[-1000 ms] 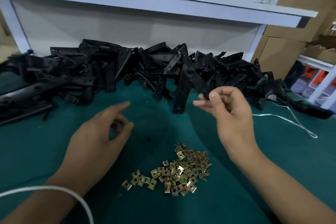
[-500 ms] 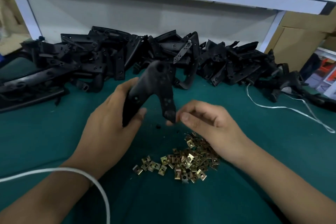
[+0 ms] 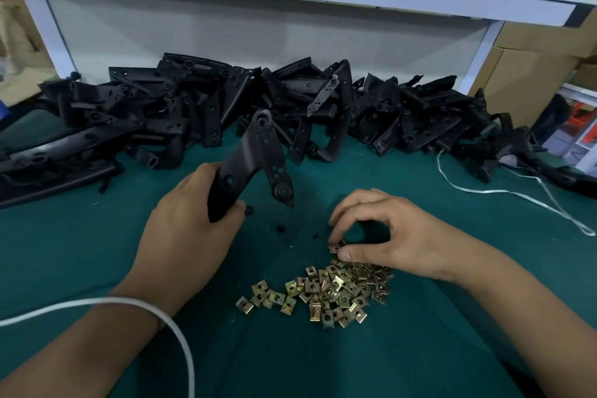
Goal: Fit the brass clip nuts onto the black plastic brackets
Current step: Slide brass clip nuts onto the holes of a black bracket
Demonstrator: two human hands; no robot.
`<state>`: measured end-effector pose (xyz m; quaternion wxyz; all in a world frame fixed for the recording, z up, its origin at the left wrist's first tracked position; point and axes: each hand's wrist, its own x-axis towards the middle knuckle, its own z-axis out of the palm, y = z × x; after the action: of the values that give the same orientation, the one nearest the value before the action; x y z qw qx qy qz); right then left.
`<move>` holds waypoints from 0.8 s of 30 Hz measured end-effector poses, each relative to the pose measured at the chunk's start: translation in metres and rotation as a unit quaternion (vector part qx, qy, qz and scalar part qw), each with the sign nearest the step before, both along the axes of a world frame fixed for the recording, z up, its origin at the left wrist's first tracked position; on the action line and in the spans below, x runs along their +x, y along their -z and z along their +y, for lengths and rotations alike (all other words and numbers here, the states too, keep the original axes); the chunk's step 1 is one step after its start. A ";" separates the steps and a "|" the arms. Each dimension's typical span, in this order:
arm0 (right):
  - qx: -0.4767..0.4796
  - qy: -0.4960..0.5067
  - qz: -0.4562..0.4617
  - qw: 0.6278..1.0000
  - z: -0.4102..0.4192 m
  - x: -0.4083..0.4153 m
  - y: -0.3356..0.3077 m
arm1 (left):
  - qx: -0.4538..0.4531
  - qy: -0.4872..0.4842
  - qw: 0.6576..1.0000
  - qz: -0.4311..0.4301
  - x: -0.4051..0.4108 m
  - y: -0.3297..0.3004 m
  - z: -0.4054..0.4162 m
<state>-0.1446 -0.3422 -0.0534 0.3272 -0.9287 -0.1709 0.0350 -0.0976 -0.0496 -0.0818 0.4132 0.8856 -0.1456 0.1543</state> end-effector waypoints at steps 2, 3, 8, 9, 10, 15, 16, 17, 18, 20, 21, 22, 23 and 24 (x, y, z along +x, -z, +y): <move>0.011 0.001 0.005 1.000 0.000 0.000 0.001 | -0.002 -0.001 1.000 0.002 -0.001 -0.001 -0.001; 0.027 0.003 0.009 1.000 0.001 -0.001 0.002 | -0.003 0.000 1.000 0.002 -0.001 -0.001 -0.001; 0.173 0.023 0.006 0.985 0.009 -0.002 0.009 | -0.012 0.007 1.000 0.002 -0.003 -0.003 -0.001; 0.204 0.032 0.000 0.978 0.011 -0.001 0.010 | -0.012 0.007 1.000 0.001 -0.003 -0.003 -0.001; 0.230 0.041 -0.007 0.972 0.013 0.000 0.011 | -0.011 0.008 1.000 0.001 -0.003 -0.003 -0.001; 0.302 0.064 -0.018 0.951 0.019 0.003 0.013 | 0.003 0.015 1.000 0.011 -0.004 -0.003 -0.001; 0.309 0.071 -0.018 0.948 0.019 0.004 0.014 | 0.006 0.019 1.000 0.015 -0.004 -0.003 -0.001; 0.310 0.079 -0.019 0.947 0.018 0.004 0.014 | 0.009 0.022 1.000 0.018 -0.004 -0.003 -0.001; 0.307 0.087 -0.021 0.947 0.018 0.005 0.014 | 0.012 0.024 0.999 0.021 -0.004 -0.003 -0.001; 0.305 0.094 -0.028 0.947 0.018 0.005 0.014 | 0.025 0.026 0.999 0.025 -0.003 -0.003 -0.002; 0.307 0.095 -0.031 0.947 0.018 0.005 0.014 | 0.033 0.027 0.999 0.027 -0.003 -0.003 -0.002; 0.309 0.096 -0.032 0.946 0.017 0.005 0.014 | 0.038 0.029 0.998 0.028 -0.004 -0.002 -0.002; 0.313 0.096 -0.030 0.944 0.017 0.004 0.013 | 0.041 0.032 0.998 0.029 -0.004 -0.002 -0.002; 0.321 0.095 -0.028 0.942 0.017 0.003 0.013 | 0.041 0.035 0.998 0.028 -0.004 -0.002 -0.002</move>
<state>-0.1412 -0.3252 -0.0666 0.6053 -0.7866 -0.0934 -0.0788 -0.1012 -0.0517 -0.0801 0.3853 0.9003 -0.1707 0.1085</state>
